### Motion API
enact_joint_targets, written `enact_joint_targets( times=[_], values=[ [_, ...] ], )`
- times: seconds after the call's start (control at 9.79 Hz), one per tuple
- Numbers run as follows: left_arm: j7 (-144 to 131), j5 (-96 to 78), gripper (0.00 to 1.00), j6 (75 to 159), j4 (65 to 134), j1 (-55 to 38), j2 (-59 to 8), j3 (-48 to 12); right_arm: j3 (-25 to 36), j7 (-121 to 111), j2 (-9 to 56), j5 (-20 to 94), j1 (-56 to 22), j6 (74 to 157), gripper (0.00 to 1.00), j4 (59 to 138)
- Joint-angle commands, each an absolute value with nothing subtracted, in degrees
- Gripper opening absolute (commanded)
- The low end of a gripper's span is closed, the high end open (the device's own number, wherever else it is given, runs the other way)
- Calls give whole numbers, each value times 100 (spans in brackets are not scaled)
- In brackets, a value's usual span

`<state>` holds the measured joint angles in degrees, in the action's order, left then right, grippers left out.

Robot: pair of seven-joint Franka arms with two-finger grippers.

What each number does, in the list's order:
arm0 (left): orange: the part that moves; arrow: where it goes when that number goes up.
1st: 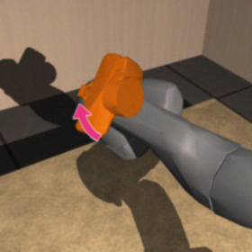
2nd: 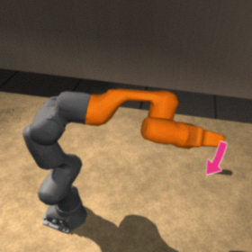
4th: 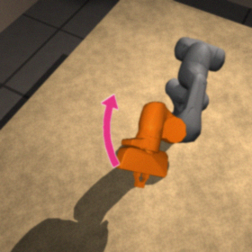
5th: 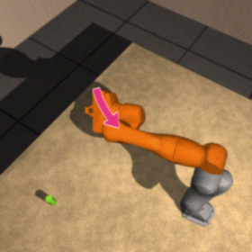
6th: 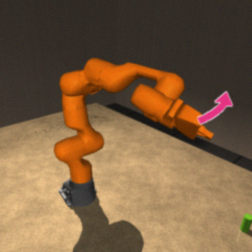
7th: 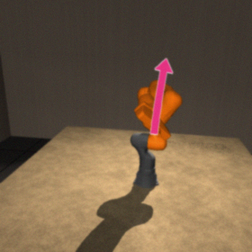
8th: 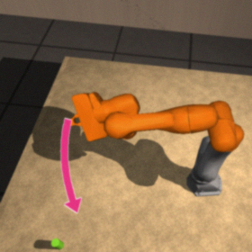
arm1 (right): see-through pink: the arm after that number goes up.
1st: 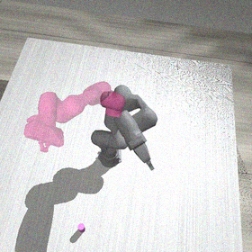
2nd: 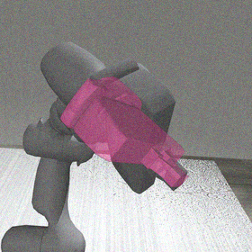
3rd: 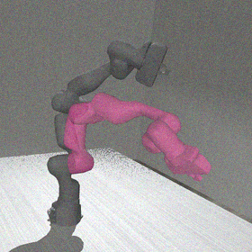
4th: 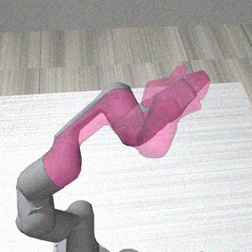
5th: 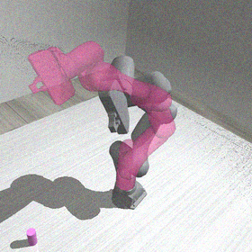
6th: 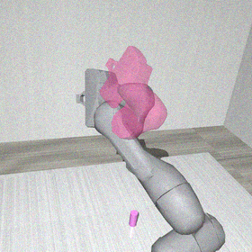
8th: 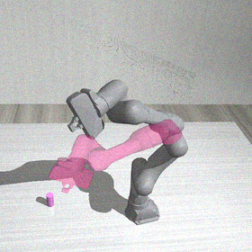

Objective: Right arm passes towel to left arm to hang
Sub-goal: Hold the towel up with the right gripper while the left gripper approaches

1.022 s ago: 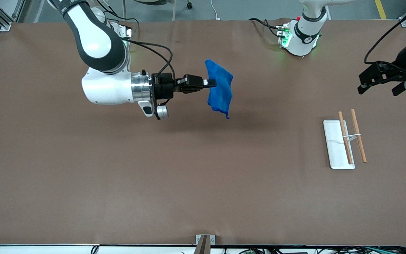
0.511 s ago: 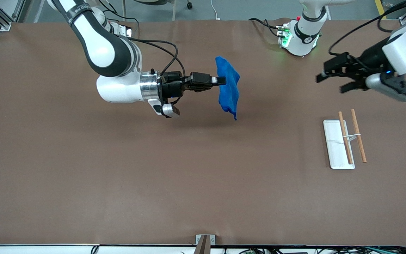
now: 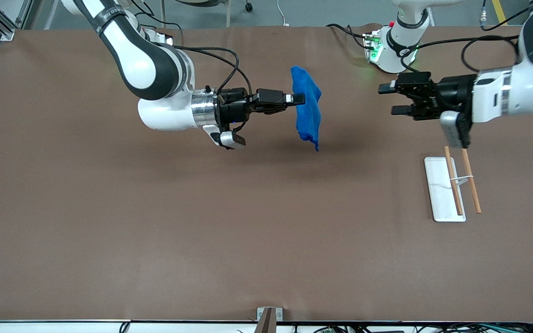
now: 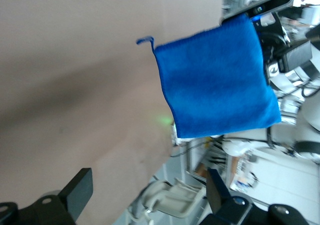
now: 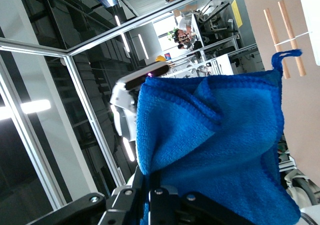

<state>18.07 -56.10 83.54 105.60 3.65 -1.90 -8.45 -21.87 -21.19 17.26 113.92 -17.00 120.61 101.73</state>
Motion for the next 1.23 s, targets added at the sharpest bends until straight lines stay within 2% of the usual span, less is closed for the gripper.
enact_joint_targets(
  times=[0.0, 0.51, 0.72, 1.12],
  values=[
    [2346, -6438, 99, 7887, 11317, 666, -246, -861, -2188, -2285, 1749, 11680, -1740, 12023, 0, 10160],
    [2742, -7575, 98, 8014, 12251, 642, -290, -1045, -2188, -2285, 1758, 11751, -1775, 12023, 0, 10160],
    [2864, -8197, 98, 8846, 12514, 327, -299, -1212, -2188, -2285, 1758, 11751, -1775, 12015, 0, 10160],
    [2935, -9120, 98, 9464, 12779, 272, -351, -1633, -2197, -2320, 1758, 11751, -1775, 12023, 0, 10160]
  ],
)
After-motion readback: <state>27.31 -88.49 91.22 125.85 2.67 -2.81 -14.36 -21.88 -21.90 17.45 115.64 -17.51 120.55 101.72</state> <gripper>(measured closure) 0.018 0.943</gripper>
